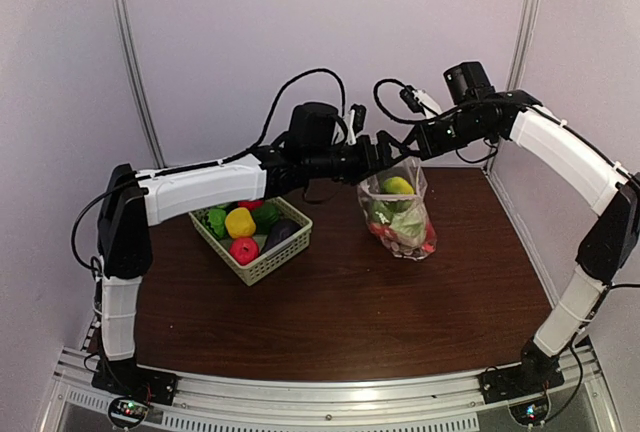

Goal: Place the food in the zip-top bag and seal the zipper
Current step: Place the fake fruit in the zipper food storage bag.

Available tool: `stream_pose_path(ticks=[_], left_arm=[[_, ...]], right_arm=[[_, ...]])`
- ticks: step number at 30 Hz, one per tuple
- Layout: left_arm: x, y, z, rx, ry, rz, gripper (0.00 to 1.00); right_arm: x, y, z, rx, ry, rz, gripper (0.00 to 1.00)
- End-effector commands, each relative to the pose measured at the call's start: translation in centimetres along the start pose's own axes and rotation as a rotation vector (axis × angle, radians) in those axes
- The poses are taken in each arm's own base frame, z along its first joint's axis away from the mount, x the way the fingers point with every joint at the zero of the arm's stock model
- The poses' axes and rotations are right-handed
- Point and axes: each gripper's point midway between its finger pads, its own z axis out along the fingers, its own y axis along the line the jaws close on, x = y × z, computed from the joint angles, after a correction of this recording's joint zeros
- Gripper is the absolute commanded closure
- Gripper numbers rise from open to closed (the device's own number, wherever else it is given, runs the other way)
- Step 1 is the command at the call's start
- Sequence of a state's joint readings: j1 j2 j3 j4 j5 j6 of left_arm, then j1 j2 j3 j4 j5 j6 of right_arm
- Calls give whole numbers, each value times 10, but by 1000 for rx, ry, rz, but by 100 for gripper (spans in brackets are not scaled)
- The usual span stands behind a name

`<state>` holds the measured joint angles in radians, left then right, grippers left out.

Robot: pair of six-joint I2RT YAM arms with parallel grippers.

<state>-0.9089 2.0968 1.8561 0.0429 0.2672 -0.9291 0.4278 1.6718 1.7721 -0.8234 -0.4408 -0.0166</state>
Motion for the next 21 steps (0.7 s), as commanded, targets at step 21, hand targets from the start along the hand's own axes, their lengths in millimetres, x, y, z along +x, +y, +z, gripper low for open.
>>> stream_pose_path(ticks=[21], left_arm=[[-36, 111, -218, -701, -63, 295, 7]], right_arm=[[-2, -15, -15, -1, -47, 1, 100]])
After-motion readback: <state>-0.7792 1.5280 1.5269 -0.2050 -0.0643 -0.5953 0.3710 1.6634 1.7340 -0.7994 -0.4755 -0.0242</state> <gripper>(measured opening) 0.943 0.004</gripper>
